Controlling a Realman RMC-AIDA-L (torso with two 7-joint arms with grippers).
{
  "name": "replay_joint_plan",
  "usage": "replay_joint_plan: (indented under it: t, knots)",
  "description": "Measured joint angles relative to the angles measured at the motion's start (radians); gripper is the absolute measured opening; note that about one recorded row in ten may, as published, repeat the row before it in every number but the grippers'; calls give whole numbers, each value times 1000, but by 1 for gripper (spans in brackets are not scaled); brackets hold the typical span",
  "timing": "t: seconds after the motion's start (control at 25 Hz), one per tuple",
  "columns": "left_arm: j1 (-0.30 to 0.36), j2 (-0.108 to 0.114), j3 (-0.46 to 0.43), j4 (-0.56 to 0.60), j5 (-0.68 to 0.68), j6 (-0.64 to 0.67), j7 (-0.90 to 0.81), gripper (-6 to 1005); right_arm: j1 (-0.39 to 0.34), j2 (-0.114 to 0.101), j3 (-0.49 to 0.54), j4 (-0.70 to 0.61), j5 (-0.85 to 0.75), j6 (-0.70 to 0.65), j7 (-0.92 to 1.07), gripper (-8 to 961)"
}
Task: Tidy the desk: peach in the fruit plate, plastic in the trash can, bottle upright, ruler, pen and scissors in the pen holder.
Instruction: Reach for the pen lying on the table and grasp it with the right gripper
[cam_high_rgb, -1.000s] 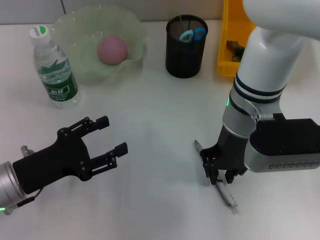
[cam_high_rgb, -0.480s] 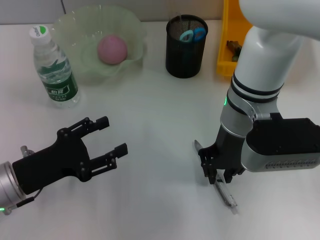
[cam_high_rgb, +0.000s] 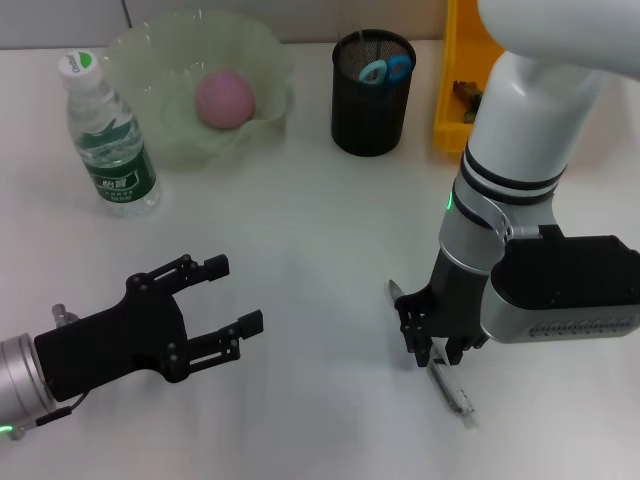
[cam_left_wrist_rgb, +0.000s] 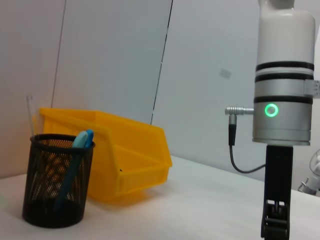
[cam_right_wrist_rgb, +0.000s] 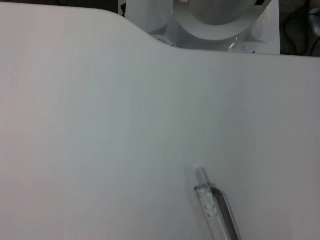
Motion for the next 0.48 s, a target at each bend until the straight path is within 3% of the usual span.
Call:
replay_joint_plan:
  t: [0.48]
  knots:
    - [-9, 7, -1, 16, 55, -2, -13, 802, 1, 0, -9, 0, 11, 10, 0, 278]
